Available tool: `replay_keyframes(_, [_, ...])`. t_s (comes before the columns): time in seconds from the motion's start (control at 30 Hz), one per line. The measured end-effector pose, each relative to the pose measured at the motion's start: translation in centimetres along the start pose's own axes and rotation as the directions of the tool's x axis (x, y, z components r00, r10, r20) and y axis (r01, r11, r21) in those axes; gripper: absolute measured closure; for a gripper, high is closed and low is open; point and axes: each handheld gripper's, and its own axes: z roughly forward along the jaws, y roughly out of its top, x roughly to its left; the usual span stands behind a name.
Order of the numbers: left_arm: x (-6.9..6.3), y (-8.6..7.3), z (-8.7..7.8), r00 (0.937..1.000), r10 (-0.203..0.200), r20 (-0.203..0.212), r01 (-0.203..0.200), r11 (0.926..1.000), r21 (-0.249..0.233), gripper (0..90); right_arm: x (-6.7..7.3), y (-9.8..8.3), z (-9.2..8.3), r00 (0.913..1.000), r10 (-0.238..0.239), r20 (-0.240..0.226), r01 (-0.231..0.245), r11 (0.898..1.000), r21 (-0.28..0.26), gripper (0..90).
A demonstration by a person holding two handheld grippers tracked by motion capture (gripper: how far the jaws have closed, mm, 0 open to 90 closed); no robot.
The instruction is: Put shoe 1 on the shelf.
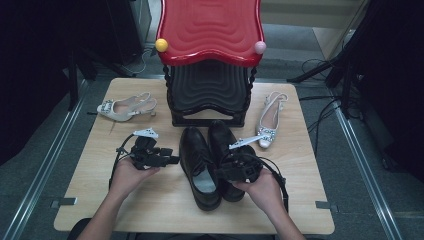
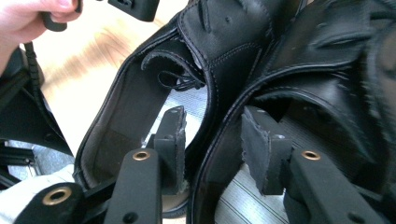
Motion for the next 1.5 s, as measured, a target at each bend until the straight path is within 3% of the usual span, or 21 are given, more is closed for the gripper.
replay_keyframes(0.2, [0.0, 0.0, -0.1, 0.9999, 0.006, -0.013, -0.007, 1.0, -0.002, 45.0, 0.3, 0.8, 1.6, 0.9992, 0.006, 0.04, -0.009, 0.997, 0.071, 57.8])
replay_keyframes(0.4, [0.2, -0.1, -0.3, 0.9999, -0.001, -0.015, 0.0, 0.9999, -0.01, 45.0, 0.6, 1.8, 3.4, 0.9921, 0.019, 0.124, -0.038, 0.988, 0.148, 57.9])
replay_keyframes(0.63, [0.2, 0.0, -0.3, 0.9998, 0.0, -0.021, 0.0, 0.9999, -0.014, 45.0, 1.0, 1.8, 4.2, 0.9785, 0.0, 0.206, -0.033, 0.987, 0.156, 64.4])
replay_keyframes(0.9, [0.3, -0.1, -0.6, 0.9997, -0.001, -0.026, 0.0, 0.9998, -0.02, 44.7, 0.7, 1.8, 4.0, 0.9792, 0.016, 0.202, -0.05, 0.985, 0.165, 74.0])
replay_keyframes(1.1, [0.7, -0.3, -0.8, 0.9991, -0.002, -0.042, 0.001, 0.9999, -0.017, 44.4, -0.4, 1.6, 3.3, 0.9834, 0.028, 0.179, -0.06, 0.983, 0.175, 80.6])
replay_keyframes(1.23, [0.7, -0.3, -0.8, 0.9987, -0.006, -0.05, 0.005, 0.9999, -0.011, 44.3, -1.7, 1.2, 2.3, 0.9897, 0.049, 0.135, -0.072, 0.982, 0.175, 82.7])
replay_keyframes(1.37, [0.7, -0.4, -1.0, 0.9978, 0.007, -0.065, -0.008, 1.0, -0.005, 44.1, -1.9, 0.9, 1.6, 0.9912, 0.016, 0.131, -0.04, 0.983, 0.182, 83.3])
replay_keyframes(1.5, [0.8, -0.6, -1.4, 0.9962, 0.007, -0.086, -0.007, 1.0, 0.002, 43.8, -2.4, 1.0, 0.4, 0.9971, 0.04, 0.064, -0.051, 0.985, 0.168, 83.4])
